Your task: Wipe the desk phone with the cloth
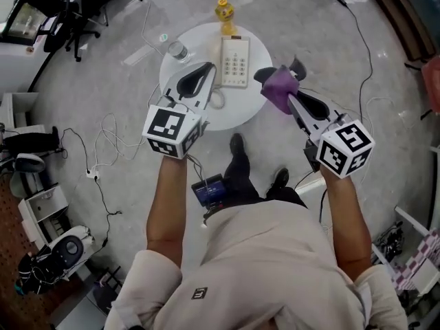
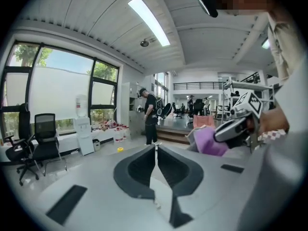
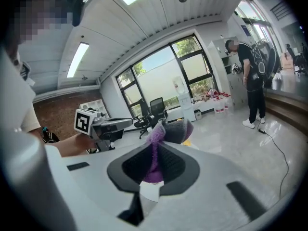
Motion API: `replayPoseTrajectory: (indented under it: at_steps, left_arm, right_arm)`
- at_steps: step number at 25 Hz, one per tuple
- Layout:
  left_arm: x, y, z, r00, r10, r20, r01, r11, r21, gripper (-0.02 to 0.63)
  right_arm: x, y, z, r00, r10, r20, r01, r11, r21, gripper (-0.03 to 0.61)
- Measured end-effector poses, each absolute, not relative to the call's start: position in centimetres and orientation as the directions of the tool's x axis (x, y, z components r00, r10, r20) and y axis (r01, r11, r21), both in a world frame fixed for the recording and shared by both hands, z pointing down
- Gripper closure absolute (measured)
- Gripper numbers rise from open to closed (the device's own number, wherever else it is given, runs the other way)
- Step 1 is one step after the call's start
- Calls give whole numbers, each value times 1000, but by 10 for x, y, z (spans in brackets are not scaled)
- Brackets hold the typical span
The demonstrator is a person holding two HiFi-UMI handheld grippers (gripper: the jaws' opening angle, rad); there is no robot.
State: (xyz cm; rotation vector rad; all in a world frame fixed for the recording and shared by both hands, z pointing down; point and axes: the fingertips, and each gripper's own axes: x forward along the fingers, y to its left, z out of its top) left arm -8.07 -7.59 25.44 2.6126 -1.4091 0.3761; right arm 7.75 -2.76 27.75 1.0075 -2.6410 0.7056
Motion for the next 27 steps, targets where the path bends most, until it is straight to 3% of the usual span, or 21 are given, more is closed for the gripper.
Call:
replayPoseTrajectory:
  at_steps: [7, 18, 27]
  left_arm:
    - [-38, -5, 202, 694, -679, 239, -714, -690, 114, 597]
    - [3, 57, 146, 725, -662, 190, -686, -719, 112, 597]
    - [32, 79, 164, 752, -647, 129, -659, -743, 117, 597]
  right_arm:
    - [92, -4, 217, -765, -576, 288, -642, 715, -277, 560]
    - [120, 41, 155, -783, -583, 215, -621, 755, -213, 560]
    - [149, 56, 167, -786, -584, 202, -617, 759, -208, 561]
